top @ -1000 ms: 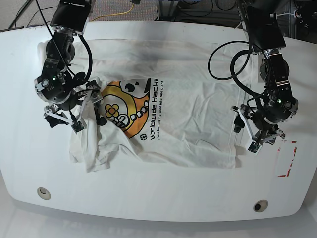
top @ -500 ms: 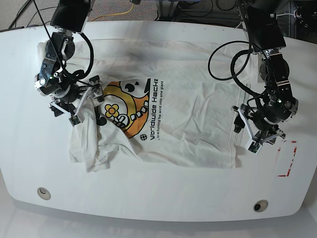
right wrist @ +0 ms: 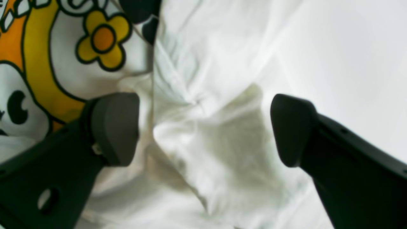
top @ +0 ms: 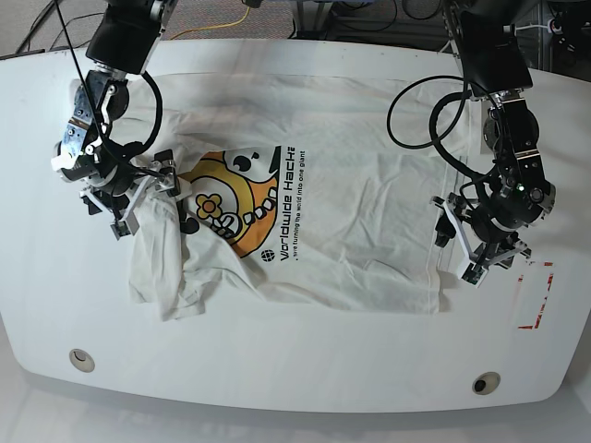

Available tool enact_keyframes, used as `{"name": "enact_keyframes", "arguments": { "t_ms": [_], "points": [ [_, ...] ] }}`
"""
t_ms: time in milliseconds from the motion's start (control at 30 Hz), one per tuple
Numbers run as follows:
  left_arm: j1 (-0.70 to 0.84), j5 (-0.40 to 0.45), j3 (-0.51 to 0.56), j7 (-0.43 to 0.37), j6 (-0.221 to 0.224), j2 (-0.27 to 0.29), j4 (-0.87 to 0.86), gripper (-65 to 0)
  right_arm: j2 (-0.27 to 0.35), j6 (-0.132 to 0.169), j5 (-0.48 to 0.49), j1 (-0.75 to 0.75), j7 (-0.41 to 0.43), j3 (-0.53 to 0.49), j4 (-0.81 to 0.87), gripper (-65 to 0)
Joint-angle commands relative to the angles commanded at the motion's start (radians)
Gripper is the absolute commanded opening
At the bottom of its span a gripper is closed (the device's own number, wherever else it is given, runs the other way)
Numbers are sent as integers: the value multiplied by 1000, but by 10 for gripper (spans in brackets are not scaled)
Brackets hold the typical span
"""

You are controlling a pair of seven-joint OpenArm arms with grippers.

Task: Layout the t-shirt on the table in an organized manner, then fold the t-shirt properly
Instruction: 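Lower the right gripper and pinch the shirt fabric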

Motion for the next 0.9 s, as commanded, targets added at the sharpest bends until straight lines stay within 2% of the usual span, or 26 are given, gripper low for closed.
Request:
{"name": "enact_keyframes", "arguments": {
  "t_ms": [267,333,533,767,900],
  "points": [
    [0,0,0,0,0,0,0,-271,-3,0,2,31,0,0,-20,-54],
    [-2,0,0,0,0,0,0,-271,-3,0,2,41,0,0,-31,-87],
    [-2,0,0,0,0,0,0,-271,-3,0,2,55,0,0,-54,-250],
    [-3,0,0,0,0,0,0,-271,-3,0,2,64,0,0,-55,-277],
    [-3,0,0,0,0,0,0,-271,-3,0,2,66,0,0,-55,-377]
  ]
}}
